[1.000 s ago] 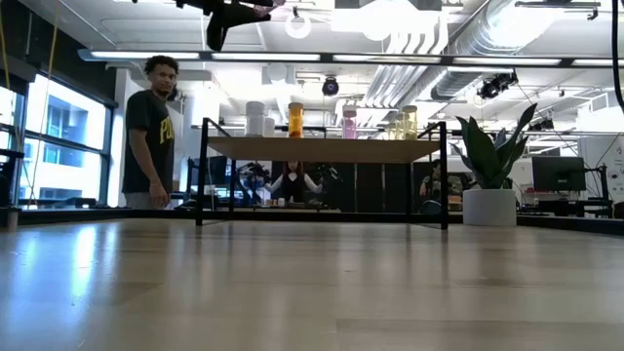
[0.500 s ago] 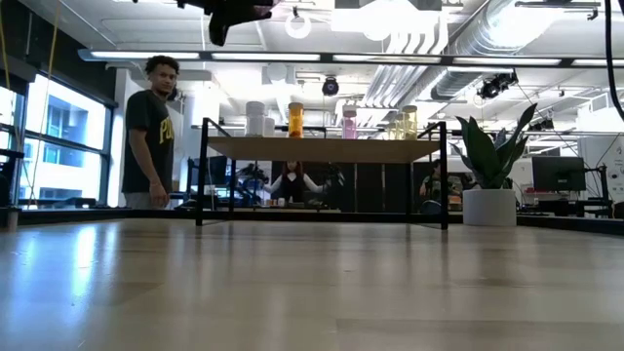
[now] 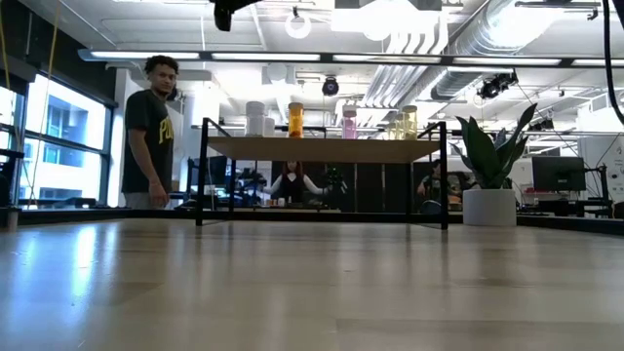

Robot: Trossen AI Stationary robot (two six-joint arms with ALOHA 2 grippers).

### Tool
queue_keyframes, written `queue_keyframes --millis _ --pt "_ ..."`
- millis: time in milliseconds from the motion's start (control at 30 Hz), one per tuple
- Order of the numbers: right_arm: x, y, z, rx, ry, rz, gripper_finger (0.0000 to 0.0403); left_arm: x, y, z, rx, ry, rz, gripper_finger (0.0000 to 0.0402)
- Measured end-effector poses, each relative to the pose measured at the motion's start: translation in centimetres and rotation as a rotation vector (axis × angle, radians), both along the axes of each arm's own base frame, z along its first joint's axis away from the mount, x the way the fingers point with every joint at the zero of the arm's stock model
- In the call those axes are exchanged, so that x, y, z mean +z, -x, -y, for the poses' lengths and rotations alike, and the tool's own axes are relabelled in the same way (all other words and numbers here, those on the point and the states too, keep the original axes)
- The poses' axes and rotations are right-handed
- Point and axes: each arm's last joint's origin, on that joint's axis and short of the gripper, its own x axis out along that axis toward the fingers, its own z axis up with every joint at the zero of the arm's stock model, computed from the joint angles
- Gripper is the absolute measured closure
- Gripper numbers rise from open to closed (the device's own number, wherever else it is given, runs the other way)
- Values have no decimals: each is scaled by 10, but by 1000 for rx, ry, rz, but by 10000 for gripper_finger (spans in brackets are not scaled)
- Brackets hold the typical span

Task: Pick and place medicine bottles onto shelf by color
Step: Put the pink pill bottle aligned with the other pink pill bottles on the shelf

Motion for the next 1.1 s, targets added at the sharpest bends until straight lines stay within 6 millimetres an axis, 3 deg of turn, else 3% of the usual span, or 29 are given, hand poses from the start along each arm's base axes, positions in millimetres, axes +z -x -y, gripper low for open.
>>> queue_keyframes --millis 200,600,1100 --pt "-11 -1 19 169 26 -65 208 3 0 1 -18 -68 10 310" --pt "-37 -22 45 294 94 -133 208 8 -3 4 -37 -136 41 310" --pt "-53 -40 51 348 25 -150 208 7 -10 14 -29 -161 29 310"
